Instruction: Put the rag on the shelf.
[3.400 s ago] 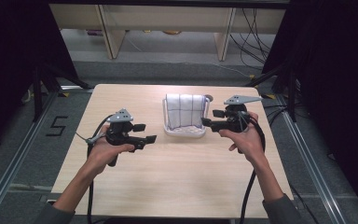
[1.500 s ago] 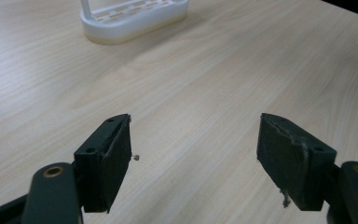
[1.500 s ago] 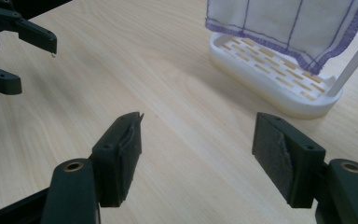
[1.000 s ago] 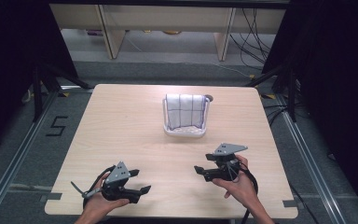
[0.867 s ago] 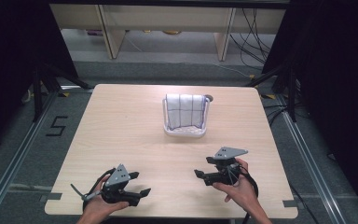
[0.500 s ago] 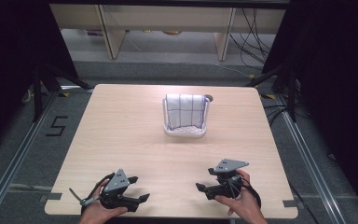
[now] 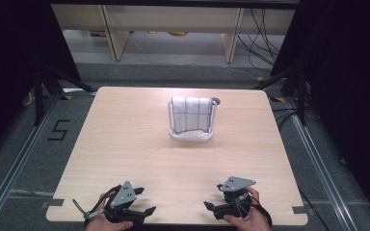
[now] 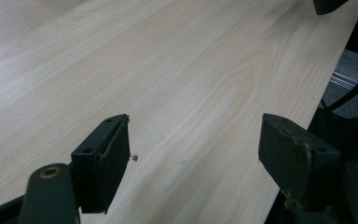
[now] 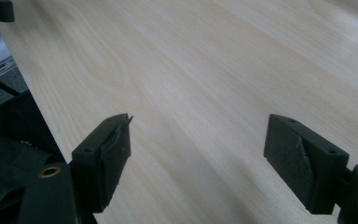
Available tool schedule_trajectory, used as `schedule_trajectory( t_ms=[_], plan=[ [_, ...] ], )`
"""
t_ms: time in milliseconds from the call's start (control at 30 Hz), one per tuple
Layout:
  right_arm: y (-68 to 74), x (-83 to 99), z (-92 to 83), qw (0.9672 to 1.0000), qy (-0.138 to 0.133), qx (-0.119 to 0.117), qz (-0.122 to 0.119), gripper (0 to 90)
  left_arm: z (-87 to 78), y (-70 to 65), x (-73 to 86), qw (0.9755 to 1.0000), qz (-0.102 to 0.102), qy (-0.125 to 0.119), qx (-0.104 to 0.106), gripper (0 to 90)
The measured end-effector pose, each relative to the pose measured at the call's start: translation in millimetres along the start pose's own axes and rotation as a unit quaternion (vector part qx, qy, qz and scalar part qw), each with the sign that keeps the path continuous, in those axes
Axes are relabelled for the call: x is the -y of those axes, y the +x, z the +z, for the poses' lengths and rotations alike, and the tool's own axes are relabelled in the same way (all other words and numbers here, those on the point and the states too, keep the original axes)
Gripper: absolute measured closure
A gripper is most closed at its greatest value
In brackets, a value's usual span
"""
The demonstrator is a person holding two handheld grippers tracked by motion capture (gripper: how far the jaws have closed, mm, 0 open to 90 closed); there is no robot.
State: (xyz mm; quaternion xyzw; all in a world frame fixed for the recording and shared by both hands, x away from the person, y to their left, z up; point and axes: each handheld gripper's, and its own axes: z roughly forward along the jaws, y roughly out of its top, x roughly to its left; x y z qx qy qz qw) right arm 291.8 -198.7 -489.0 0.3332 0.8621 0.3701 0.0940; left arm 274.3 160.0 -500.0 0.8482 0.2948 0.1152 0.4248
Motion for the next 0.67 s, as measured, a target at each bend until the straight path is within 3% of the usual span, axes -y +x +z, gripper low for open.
schedule_trajectory(
  t_ms=[33,67,100,200,233,300,467,500,533,667],
  plan=[
    [2.3,0.9,1.5,0.9999,-0.006,-0.001,0.011,23.6,0.2,1.4,-0.2,1.0,0.007,0.002,-0.001,24.5],
    [0.6,0.1,1.0,0.9999,0.001,-0.01,-0.004,23.4,0.7,0.4,0.2,1.0,-0.002,0.001,0.004,24.5],
    [1.7,0.5,0.3,1.0,0.003,-0.002,-0.001,23.3,2.8,-1.3,0.7,0.9998,-0.006,-0.016,0.006,24.5],
    [2.5,1.1,0.4,1.0,0.0,0.002,-0.002,23.0,3.0,-0.6,0.5,0.9999,-0.002,-0.016,0.003,24.5],
    [3.0,1.2,0.7,1.0,0.002,0.0,0.0,22.8,0.7,2.4,0.0,0.9998,0.015,0.004,-0.007,24.6],
    [3.0,1.0,1.2,1.0,0.004,0.001,-0.005,22.6,-0.3,5.1,0.2,0.9997,0.017,0.004,-0.016,24.7],
    [4.7,0.6,1.9,0.9999,0.004,0.004,-0.014,21.9,-0.2,5.8,0.4,0.9999,-0.005,-0.011,-0.012,24.7],
    [4.8,0.6,2.0,0.9999,0.006,0.002,-0.014,21.9,0.2,5.6,0.5,0.9999,-0.006,-0.011,-0.011,24.6],
    [4.8,0.6,2.3,0.9999,0.006,0.002,-0.015,21.8,-0.3,7.5,0.6,0.9999,0.007,-0.003,-0.013,24.6],
    [4.6,0.8,2.9,0.9998,0.008,0.003,-0.016,21.7,1.0,6.2,1.2,0.9999,0.0,-0.01,-0.01,24.5]
  ],
)
